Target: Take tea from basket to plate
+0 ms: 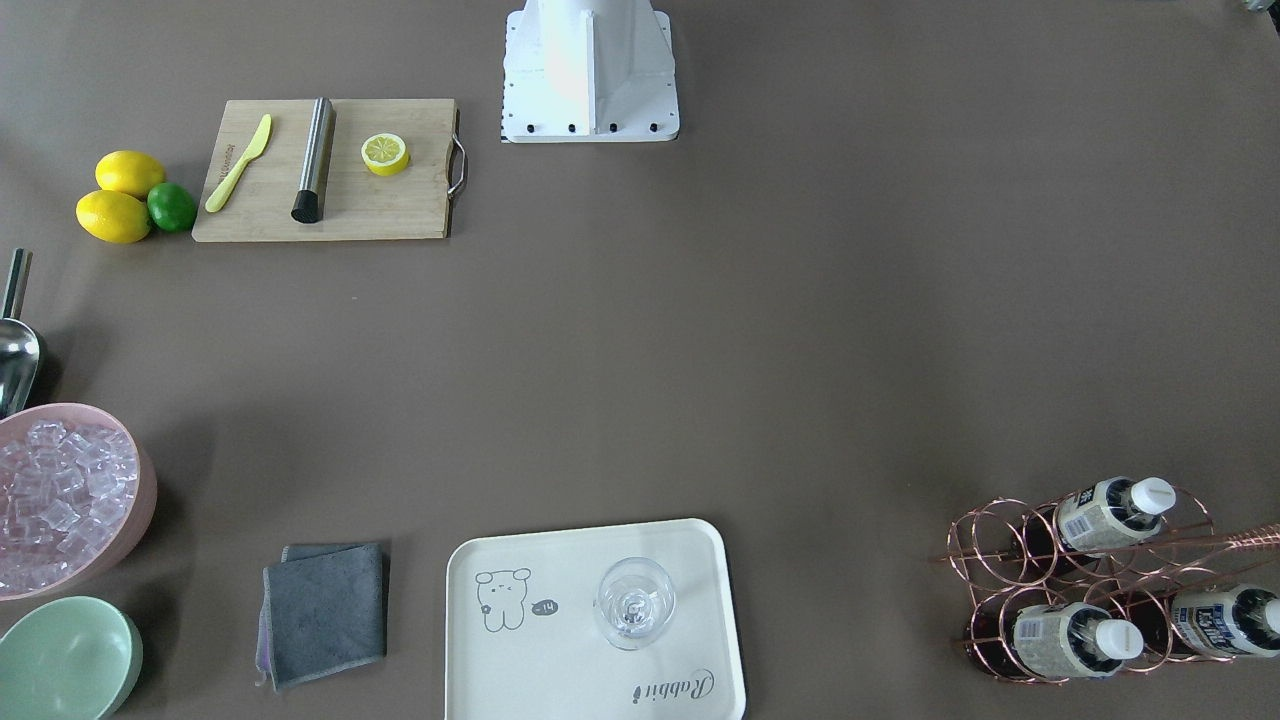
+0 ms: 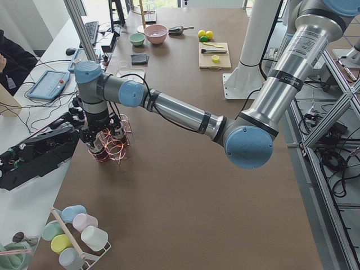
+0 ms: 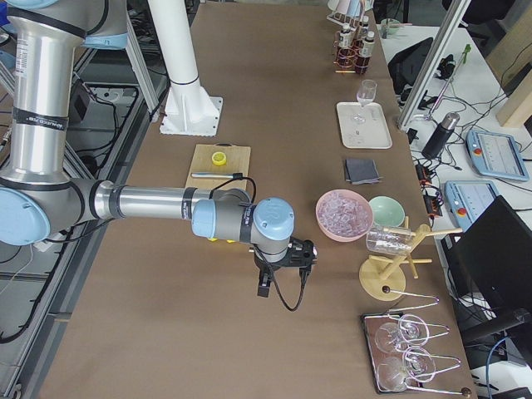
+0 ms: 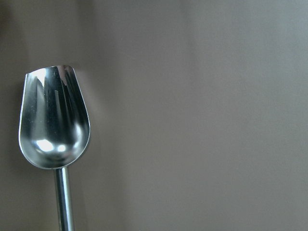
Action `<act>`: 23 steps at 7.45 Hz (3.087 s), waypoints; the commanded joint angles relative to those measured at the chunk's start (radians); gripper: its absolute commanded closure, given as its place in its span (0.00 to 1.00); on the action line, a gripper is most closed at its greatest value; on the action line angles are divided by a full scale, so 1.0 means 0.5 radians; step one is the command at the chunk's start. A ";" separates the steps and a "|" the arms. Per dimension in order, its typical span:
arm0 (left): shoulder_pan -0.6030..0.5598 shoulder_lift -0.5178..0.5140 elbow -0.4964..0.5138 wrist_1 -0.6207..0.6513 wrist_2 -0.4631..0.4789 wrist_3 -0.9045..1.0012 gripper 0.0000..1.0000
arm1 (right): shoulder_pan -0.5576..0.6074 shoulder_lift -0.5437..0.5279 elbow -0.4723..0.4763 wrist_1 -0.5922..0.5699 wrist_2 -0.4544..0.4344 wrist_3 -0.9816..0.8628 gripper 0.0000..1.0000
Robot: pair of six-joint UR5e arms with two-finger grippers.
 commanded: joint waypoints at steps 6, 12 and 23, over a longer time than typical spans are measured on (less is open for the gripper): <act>0.112 -0.498 0.255 0.084 -0.106 0.691 0.02 | 0.002 0.000 -0.012 0.008 0.001 0.000 0.00; 0.288 -0.510 0.261 0.084 -0.106 0.811 0.02 | -0.001 0.000 -0.015 0.008 0.001 0.003 0.00; 0.291 -0.590 0.464 0.026 -0.096 0.925 1.00 | -0.001 0.000 -0.015 0.011 0.010 0.003 0.00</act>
